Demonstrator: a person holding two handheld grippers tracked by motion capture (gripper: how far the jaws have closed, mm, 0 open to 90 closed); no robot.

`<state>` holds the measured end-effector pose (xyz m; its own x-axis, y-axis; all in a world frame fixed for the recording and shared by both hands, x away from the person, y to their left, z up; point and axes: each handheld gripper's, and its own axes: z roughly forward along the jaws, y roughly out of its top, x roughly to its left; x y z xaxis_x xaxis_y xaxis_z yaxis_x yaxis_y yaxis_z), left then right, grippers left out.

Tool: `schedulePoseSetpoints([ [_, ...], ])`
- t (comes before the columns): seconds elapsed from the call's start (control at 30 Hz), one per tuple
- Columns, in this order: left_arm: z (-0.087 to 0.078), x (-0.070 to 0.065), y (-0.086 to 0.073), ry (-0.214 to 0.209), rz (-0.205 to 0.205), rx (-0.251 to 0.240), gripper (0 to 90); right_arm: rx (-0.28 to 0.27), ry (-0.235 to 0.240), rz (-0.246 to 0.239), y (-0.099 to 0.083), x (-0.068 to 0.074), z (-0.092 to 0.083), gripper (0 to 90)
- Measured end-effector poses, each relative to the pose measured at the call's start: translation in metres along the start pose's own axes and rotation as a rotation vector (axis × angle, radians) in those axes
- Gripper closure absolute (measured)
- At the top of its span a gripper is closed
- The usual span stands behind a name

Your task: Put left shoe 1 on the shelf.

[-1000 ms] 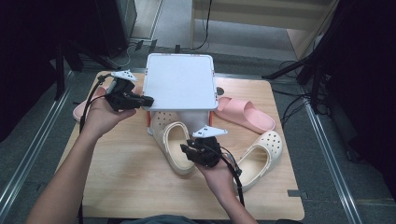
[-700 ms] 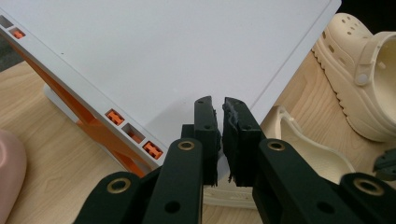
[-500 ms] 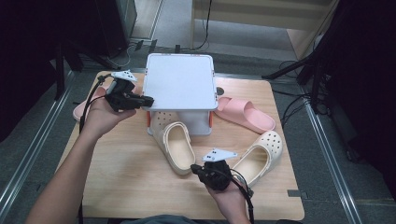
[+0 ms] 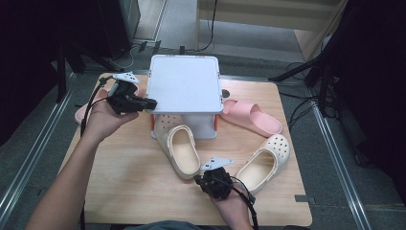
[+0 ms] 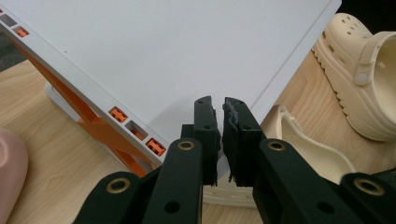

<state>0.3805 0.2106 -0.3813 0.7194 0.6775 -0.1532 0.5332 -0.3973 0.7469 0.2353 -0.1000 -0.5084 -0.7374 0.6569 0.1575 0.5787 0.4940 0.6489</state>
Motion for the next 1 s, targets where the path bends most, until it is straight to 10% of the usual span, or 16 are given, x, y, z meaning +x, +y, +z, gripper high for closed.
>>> schedulePoseSetpoints([
  [1.0,0.000,0.000,0.000,-0.004,-0.003,-0.002,82.9,-0.083,0.027,0.004,0.052,0.007,0.029,90.0],
])
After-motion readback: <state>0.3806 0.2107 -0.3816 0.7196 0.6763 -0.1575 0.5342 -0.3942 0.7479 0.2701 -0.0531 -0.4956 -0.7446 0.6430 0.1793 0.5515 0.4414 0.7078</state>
